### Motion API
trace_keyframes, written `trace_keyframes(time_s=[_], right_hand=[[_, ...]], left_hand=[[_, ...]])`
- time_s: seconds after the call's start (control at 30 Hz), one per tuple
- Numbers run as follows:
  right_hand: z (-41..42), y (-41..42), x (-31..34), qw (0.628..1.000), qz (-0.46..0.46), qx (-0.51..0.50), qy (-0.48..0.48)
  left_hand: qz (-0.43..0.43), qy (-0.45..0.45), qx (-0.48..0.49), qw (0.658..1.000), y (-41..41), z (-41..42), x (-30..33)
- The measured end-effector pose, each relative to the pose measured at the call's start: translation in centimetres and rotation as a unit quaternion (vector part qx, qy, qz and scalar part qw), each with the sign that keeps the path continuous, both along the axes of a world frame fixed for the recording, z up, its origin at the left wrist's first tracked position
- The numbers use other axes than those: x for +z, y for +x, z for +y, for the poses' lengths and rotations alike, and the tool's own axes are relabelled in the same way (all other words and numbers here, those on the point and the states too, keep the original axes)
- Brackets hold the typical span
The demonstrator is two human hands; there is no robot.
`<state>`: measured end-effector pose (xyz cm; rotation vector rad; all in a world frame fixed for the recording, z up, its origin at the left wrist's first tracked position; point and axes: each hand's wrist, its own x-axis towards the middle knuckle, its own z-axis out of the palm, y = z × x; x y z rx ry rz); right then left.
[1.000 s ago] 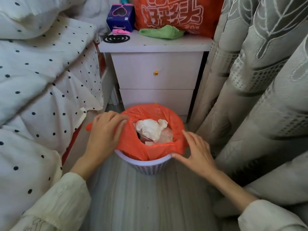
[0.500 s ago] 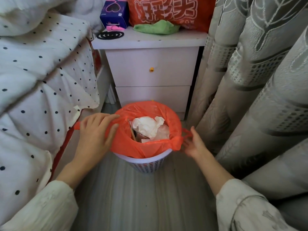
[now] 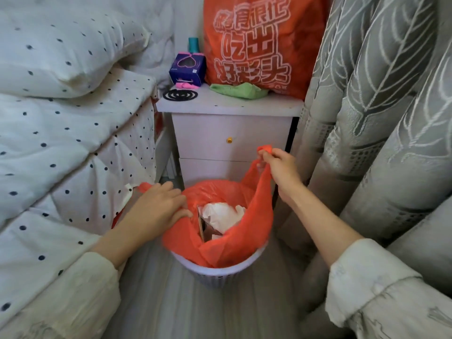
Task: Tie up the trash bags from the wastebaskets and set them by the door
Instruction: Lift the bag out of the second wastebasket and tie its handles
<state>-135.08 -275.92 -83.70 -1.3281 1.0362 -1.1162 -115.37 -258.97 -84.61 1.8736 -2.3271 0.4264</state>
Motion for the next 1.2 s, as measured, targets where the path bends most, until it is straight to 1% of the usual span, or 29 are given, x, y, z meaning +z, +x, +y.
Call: trace_keyframes(time_s=[0.07,0.17,0.23,0.3,0.33,0.37,0.4,0.43,0.47,0.5,0.57,0.6,0.63,0.7,0.77,0.83,0.93,0.97,1.0,1.03,1.1,1.13,1.17,1.2], right_hand=[[0.2,0.5,1.7,1.000,-0.019,0.016,-0.010],[1.0,0.4,3.3,0.998,-0.004,0.018,-0.058],[1.8,0.2,3.7,0.996,0.019,-0.004,-0.090],[2.7,-0.1,3.7,0.994,0.030,-0.008,-0.107],[3.1,-0.2,3.5,0.994,0.028,-0.003,-0.108],[3.5,-0.4,3.3,0.994,0.019,0.000,-0.103],[3.7,-0.6,3.0,0.996,0.001,0.003,-0.092],[3.8,-0.8,2.8,0.997,-0.028,0.006,-0.073],[3.7,-1.0,2.7,0.997,-0.062,0.011,-0.047],[3.5,-1.2,2.6,0.995,-0.099,0.012,-0.011],[3.0,-1.3,2.7,0.982,-0.168,0.001,0.083],[2.8,-1.3,2.7,0.978,-0.169,-0.006,0.123],[2.7,-1.3,2.6,0.979,-0.139,-0.013,0.148],[2.5,-1.3,2.4,0.984,-0.050,0.003,0.173],[2.4,-1.2,2.7,0.982,0.018,0.055,0.182],[2.3,-0.8,3.6,0.983,0.038,0.096,0.155],[2.4,0.2,5.4,0.986,0.061,0.127,0.088],[2.5,0.5,6.0,0.984,0.064,0.137,0.090],[2.6,0.8,6.4,0.982,0.062,0.146,0.104],[2.7,1.0,6.8,0.980,0.058,0.150,0.118],[2.9,1.2,7.4,0.982,0.020,0.147,0.117],[3.0,1.2,7.6,0.984,-0.016,0.144,0.105],[3.2,1.2,7.8,0.985,-0.049,0.140,0.086],[3.3,1.1,8.1,0.988,-0.062,0.130,0.060]], left_hand=[[-0.036,-0.020,-0.029,0.999,0.1,-0.2,0.8],[-0.091,-0.053,-0.055,0.993,-0.2,-0.2,1.9],[-0.096,-0.070,-0.078,0.990,-0.6,0.1,2.3],[-0.079,-0.079,-0.094,0.989,-0.5,0.4,2.1],[-0.078,-0.050,-0.072,0.993,-0.2,0.6,1.9],[-0.086,0.009,-0.028,0.996,0.4,0.8,1.5],[-0.090,0.095,0.040,0.991,1.2,1.0,1.1],[-0.097,0.173,0.106,0.974,1.9,1.3,0.9],[-0.115,0.219,0.156,0.956,2.5,1.4,0.6],[-0.130,0.231,0.196,0.944,3.0,1.5,0.2],[-0.141,0.192,0.252,0.938,3.7,1.4,0.0],[-0.146,0.171,0.261,0.939,3.9,1.2,0.3],[-0.161,0.150,0.260,0.940,3.9,1.0,0.7],[-0.221,0.052,0.219,0.949,3.9,0.5,2.1],[-0.247,-0.029,0.164,0.955,3.6,-0.1,4.3],[-0.246,-0.064,0.112,0.961,3.0,-1.1,6.3],[-0.279,-0.123,0.055,0.951,1.7,-2.1,8.3],[-0.265,-0.148,0.067,0.951,1.3,-2.4,8.7],[-0.220,-0.173,0.097,0.955,1.1,-2.6,8.9],[-0.147,-0.185,0.128,0.963,0.9,-2.8,9.2],[0.018,-0.166,0.169,0.971,0.5,-3.3,10.1],[0.076,-0.153,0.173,0.970,0.6,-3.5,10.5],[0.114,-0.147,0.168,0.968,0.7,-3.6,11.0],[0.138,-0.142,0.159,0.967,0.9,-3.5,11.5]])
